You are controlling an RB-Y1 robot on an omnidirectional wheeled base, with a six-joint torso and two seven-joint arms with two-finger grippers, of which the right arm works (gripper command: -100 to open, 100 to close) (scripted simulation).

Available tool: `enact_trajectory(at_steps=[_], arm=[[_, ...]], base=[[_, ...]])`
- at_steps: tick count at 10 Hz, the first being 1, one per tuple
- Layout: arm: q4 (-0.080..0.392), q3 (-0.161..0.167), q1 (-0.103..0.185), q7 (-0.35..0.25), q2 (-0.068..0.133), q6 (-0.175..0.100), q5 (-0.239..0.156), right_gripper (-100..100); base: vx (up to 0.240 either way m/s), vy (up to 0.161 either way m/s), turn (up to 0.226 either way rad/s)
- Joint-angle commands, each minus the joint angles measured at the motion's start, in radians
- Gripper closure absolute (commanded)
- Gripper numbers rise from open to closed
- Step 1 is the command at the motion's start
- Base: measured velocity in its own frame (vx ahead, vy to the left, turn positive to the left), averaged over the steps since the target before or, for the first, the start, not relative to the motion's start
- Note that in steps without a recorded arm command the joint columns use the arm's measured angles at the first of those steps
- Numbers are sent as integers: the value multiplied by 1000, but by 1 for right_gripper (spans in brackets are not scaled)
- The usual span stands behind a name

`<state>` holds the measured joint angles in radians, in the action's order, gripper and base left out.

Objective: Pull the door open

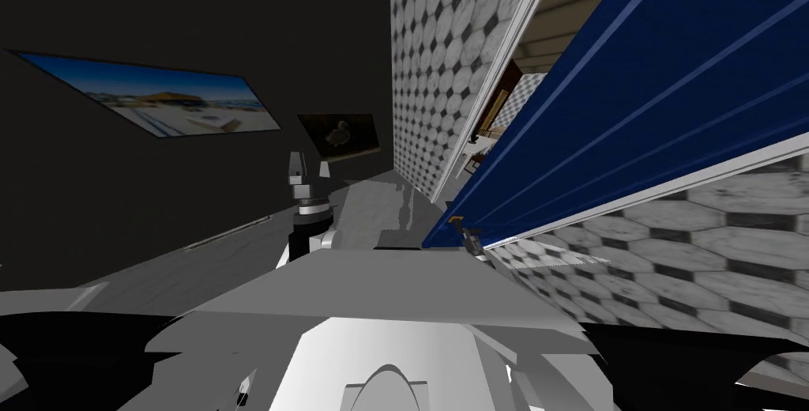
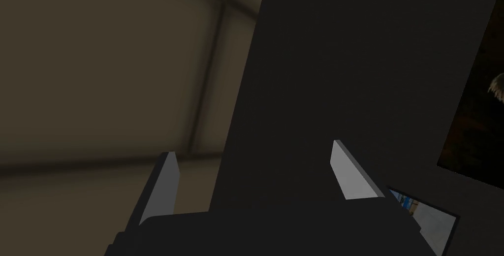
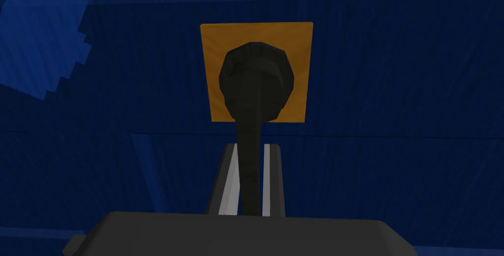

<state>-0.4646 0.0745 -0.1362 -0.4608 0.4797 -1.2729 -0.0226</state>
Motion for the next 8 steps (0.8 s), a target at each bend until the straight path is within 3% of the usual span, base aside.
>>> enact_trajectory(at_steps=[1, 3, 4, 8], arm=[[-16, 0, -21, -5, 8, -11, -1, 100], [-8, 3, -28, -9, 13, -30, 1, 100], [-6, 5, -22, -6, 8, -25, 2, 100], [13, -10, 45, -3, -27, 18, 61, 100]], base=[[-213, -99, 187], [-180, -52, 118], [-77, -14, 17], [-183, -42, 9]])
